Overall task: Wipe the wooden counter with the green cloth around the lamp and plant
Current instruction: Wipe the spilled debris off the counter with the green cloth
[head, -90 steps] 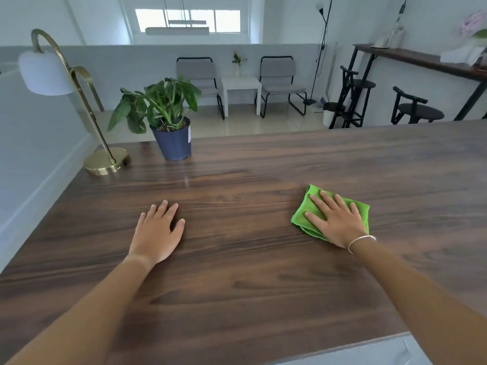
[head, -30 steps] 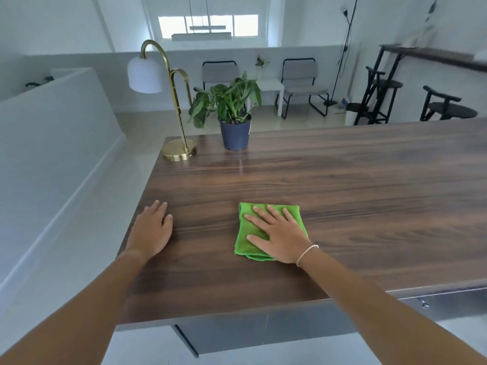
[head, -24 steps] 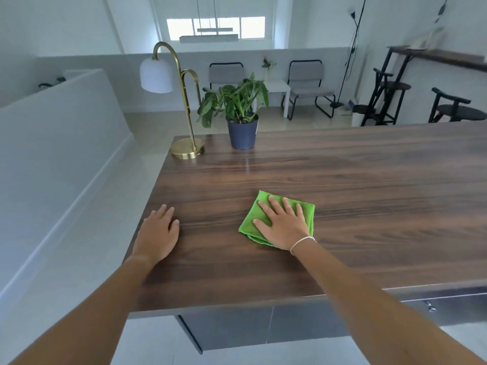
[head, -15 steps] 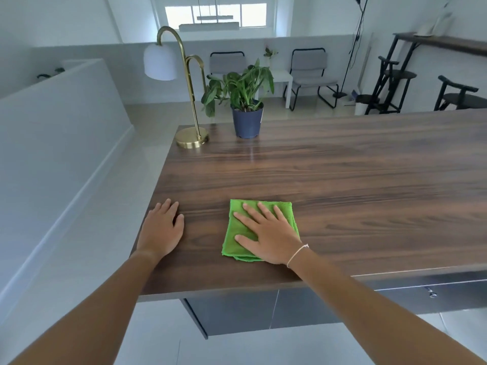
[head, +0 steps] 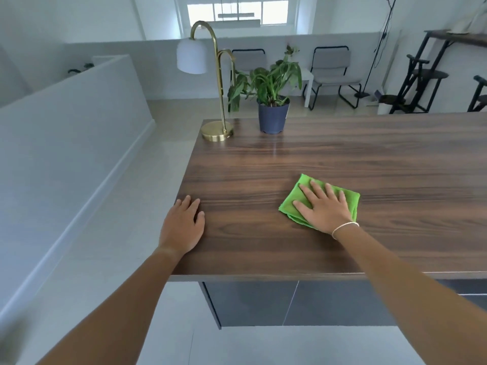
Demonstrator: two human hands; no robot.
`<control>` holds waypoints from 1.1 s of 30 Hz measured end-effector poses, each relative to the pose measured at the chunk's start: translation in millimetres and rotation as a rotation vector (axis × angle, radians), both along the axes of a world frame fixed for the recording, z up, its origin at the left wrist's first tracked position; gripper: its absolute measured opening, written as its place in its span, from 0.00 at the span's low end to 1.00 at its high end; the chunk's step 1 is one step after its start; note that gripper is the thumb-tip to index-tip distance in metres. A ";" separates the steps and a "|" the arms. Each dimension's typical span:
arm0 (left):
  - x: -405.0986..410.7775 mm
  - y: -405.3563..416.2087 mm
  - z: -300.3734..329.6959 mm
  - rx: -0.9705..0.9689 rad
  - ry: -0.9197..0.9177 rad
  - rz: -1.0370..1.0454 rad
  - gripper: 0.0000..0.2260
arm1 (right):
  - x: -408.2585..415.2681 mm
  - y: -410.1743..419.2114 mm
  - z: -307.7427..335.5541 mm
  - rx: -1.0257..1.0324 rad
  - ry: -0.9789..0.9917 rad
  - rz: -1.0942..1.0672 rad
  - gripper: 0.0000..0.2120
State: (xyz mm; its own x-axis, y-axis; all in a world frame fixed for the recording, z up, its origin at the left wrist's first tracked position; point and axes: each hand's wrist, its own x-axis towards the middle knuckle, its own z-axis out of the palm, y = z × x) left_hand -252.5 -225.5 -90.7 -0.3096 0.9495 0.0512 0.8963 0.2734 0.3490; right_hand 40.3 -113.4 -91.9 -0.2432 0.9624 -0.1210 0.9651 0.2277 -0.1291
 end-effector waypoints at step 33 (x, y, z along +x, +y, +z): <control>-11.3 -41.5 -1.8 -0.015 -0.130 0.133 0.20 | -97.8 -71.7 1.1 0.030 0.060 0.609 0.35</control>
State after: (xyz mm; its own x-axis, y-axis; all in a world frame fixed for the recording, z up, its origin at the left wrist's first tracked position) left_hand -263.8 -267.0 -92.5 -0.4357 0.9000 -0.0108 0.7996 0.3925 0.4546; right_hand -57.5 -185.1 -90.8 -0.7561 0.6512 -0.0651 0.6518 0.7404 -0.1644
